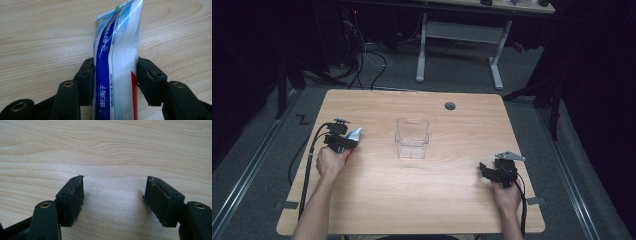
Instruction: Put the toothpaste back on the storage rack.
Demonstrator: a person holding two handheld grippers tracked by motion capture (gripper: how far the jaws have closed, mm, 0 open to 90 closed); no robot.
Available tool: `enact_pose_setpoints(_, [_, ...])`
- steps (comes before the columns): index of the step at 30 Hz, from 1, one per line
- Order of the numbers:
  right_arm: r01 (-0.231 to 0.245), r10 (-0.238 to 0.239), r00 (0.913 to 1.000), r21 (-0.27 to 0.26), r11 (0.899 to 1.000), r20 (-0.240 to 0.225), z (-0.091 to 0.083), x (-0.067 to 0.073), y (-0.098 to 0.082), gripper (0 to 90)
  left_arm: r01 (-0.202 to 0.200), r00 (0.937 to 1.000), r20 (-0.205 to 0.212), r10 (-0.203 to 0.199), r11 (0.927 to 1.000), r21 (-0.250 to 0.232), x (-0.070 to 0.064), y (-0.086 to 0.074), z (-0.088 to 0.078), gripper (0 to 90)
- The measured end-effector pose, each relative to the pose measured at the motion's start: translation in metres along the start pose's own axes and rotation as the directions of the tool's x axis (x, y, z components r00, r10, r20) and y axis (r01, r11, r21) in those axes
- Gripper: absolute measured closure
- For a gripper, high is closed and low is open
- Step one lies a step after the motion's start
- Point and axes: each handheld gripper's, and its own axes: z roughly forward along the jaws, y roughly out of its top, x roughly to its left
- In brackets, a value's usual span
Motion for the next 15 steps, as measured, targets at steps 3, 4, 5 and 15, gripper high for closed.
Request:
enact_pose_setpoints(3, [0.000,0.000,1.0000,0.000,1.000,0.000,0.0000,0.0000,0.0000,31.9,0.013,0.9999,0.000,-0.013,0.9999,0.004,0.0002,0.0003,0.0023,49.7])
enact_pose_setpoints(4, [0.000,0.000,1.0000,0.000,1.000,0.000,0.0000,0.0000,0.0000,31.9,0.014,0.9999,0.000,-0.014,0.9999,0.005,0.0002,0.0005,0.0028,49.4])
enact_pose_setpoints(5, [0.000,0.000,1.0000,0.000,1.000,0.000,0.0000,0.0000,0.0000,31.9,0.011,0.9999,-0.002,-0.011,0.9999,0.012,-0.0002,0.0010,0.0028,49.4])
enact_pose_setpoints(15, [0.000,0.000,1.0000,0.000,1.000,0.000,0.0000,0.0000,0.0000,31.9,0.032,0.9993,0.016,-0.033,0.9992,0.025,0.0021,0.0022,0.0028,54.6])
